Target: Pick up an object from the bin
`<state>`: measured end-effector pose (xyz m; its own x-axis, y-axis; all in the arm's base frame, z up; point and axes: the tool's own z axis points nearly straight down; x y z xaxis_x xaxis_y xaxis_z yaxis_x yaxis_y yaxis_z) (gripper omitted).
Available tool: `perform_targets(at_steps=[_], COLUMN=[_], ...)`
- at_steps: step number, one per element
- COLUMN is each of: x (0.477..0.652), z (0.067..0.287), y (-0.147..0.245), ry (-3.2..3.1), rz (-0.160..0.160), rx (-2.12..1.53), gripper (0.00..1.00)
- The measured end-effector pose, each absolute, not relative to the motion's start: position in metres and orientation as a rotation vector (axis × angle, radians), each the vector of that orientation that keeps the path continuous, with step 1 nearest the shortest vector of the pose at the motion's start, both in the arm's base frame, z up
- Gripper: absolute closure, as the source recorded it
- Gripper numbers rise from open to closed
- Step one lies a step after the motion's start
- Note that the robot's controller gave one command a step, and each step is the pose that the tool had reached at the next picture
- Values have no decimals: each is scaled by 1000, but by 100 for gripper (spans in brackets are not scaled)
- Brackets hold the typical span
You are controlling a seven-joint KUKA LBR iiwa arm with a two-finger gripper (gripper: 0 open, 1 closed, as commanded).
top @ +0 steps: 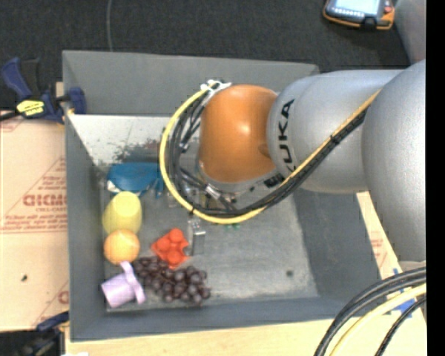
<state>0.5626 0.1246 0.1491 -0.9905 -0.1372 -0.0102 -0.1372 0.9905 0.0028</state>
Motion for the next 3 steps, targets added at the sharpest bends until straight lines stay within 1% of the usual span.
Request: perform_targets(at_steps=[1,2,3], x=[552,552,546], z=[107,71,73], y=[132,137,130], ry=[3104,3105,3110], rz=[1,7,7], rx=[-462,-347,-316], gripper=[0,0,100])
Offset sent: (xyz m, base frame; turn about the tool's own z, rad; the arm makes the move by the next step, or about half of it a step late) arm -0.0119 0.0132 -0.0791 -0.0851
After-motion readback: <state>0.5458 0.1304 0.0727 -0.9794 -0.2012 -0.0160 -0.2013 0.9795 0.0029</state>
